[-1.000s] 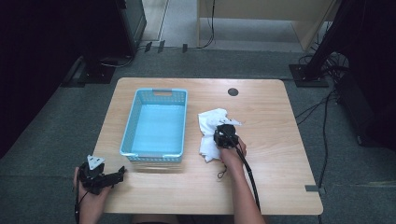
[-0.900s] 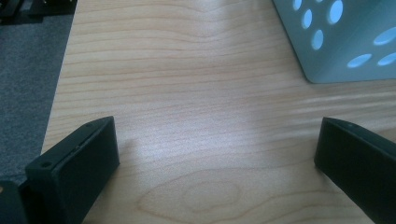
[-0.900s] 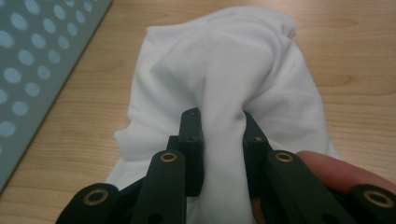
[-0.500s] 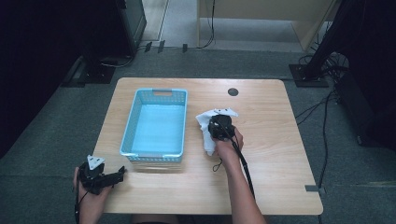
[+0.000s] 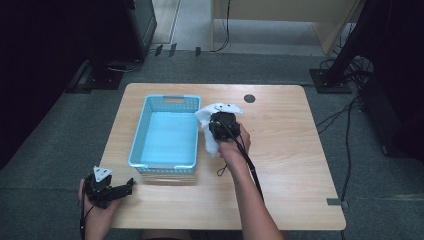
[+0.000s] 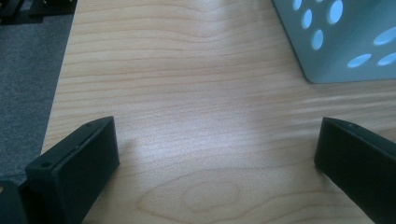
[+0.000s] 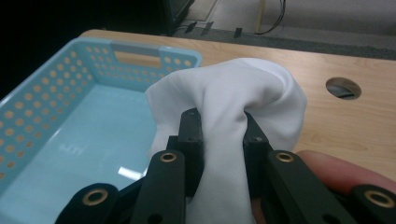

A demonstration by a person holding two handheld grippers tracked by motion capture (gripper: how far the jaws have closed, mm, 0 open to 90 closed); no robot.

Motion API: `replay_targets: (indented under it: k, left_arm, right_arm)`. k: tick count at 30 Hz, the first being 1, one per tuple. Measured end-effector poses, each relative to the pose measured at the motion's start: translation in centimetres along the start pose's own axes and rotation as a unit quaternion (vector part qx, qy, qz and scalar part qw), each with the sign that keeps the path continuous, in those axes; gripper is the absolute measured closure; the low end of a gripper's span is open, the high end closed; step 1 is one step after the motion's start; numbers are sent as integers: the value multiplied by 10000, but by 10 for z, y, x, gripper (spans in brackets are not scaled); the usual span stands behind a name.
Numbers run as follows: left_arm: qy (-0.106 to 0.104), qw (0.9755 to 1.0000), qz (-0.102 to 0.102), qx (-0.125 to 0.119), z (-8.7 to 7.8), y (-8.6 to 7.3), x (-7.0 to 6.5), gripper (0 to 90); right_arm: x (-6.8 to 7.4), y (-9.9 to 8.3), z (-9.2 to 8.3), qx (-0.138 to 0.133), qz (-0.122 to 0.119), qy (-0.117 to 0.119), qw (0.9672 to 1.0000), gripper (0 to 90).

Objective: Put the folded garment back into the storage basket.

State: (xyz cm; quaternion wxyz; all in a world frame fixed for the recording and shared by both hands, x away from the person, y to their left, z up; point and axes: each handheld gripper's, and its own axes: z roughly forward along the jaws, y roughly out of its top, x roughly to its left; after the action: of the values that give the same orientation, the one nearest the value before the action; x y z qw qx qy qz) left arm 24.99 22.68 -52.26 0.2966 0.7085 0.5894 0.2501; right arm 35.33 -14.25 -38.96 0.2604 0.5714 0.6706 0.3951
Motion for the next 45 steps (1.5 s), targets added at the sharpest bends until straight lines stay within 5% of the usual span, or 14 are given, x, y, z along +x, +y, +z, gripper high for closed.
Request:
replay_targets:
  k: [14, 31, 45]
  left_arm:
    - [-2, 10000, 5, 3, 0, 0, 0, 0]
    - [0, 10000, 11, 3, 0, 0, 0, 0]
    - [-3, 10000, 9, 7, 0, 0, 0, 0]
  right_arm:
    - [45, 28, -2, -210, -257, 295, 9990, 757]
    - [105, 27, 36, -27, -399, 628, 9972, 754]
    - [135, 3, 83, 123, -363, 310, 9988, 755]
